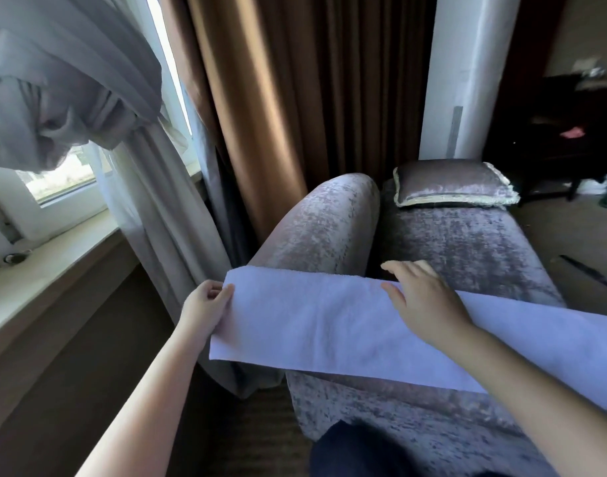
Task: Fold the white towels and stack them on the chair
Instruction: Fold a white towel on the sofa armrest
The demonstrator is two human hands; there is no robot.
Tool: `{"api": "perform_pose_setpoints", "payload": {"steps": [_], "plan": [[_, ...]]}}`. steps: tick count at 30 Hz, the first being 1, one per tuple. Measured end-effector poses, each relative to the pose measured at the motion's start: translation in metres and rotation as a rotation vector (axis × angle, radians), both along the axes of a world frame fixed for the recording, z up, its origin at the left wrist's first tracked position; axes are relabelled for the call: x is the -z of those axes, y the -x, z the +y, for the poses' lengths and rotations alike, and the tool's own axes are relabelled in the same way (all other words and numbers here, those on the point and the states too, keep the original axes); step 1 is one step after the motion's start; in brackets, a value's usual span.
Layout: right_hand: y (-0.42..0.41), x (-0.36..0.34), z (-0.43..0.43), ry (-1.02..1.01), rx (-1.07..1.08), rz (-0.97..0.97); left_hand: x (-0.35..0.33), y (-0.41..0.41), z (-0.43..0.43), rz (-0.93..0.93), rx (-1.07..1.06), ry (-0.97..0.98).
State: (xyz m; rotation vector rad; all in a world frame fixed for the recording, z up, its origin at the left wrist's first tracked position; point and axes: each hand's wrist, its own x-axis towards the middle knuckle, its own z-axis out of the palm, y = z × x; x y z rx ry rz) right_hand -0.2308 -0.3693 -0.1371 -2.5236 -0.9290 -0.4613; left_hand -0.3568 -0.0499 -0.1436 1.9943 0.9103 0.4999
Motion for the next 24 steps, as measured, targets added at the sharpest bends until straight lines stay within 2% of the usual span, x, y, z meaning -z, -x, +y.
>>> {"api": "perform_pose_setpoints", "payload": {"steps": [3, 7, 9, 12, 14, 17, 18, 21, 24], "plan": [[-0.015, 0.003, 0.0, 0.15, 0.054, 0.206, -0.008, -0.019, 0.003, -0.108, -0.04, -0.056], [-0.025, -0.005, 0.006, 0.071, 0.099, 0.186, -0.029, -0.041, 0.009, -0.179, -0.126, -0.272], [-0.028, -0.007, 0.009, 0.062, 0.131, 0.129, -0.034, -0.051, 0.01, -0.102, -0.142, -0.397], [-0.03, 0.001, 0.008, 0.167, 0.15, 0.121, -0.022, -0.061, 0.012, 0.104, -0.091, -0.486], [-0.03, 0.007, 0.005, 0.117, 0.158, 0.051, -0.008, -0.061, 0.017, 0.146, -0.047, -0.44], [-0.017, 0.01, 0.013, -0.052, 0.089, -0.196, -0.005, -0.054, 0.023, 0.144, -0.067, -0.15], [-0.011, 0.011, 0.019, -0.077, 0.031, -0.22, -0.006, -0.052, 0.023, 0.163, -0.067, -0.086], [0.009, 0.014, 0.048, 0.008, -0.069, -0.217, -0.006, -0.048, 0.022, 0.177, -0.003, -0.167], [0.016, 0.022, 0.069, 0.178, -0.064, -0.132, -0.004, -0.044, 0.022, 0.055, -0.03, -0.293]]}}
